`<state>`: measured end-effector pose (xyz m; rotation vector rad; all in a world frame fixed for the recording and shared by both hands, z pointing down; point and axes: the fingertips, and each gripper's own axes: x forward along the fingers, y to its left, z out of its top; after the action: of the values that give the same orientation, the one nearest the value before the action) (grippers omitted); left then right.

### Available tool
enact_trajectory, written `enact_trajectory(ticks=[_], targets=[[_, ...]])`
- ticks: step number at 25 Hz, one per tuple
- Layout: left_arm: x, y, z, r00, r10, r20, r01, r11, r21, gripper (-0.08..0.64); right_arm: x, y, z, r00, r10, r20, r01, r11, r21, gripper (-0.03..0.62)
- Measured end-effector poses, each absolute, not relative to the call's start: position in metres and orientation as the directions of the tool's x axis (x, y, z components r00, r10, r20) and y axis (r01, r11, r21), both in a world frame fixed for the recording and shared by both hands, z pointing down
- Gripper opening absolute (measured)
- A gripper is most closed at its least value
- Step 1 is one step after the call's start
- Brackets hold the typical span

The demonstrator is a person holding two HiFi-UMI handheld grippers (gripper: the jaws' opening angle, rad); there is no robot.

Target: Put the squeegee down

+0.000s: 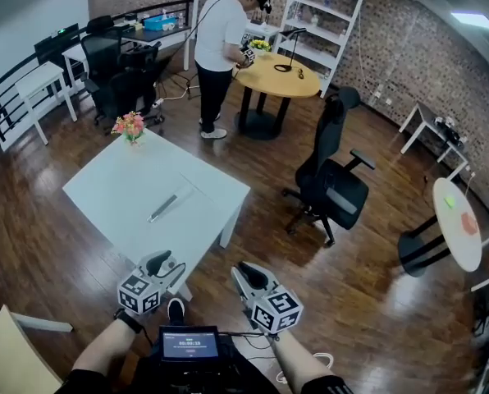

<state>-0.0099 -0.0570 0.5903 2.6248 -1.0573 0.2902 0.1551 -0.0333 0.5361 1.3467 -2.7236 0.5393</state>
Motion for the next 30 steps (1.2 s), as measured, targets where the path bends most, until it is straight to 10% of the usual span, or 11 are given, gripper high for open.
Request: enact_trajectory(ticks=[30], targets=[[-0.054,0.016,0.569,0.694,-0.663,0.282,-0.719,-0.662,0.213,0.232,0.111,-0.008,0.520,-0.635,-0.737,0.230,-0.772,0.595,-0.224,0.087]])
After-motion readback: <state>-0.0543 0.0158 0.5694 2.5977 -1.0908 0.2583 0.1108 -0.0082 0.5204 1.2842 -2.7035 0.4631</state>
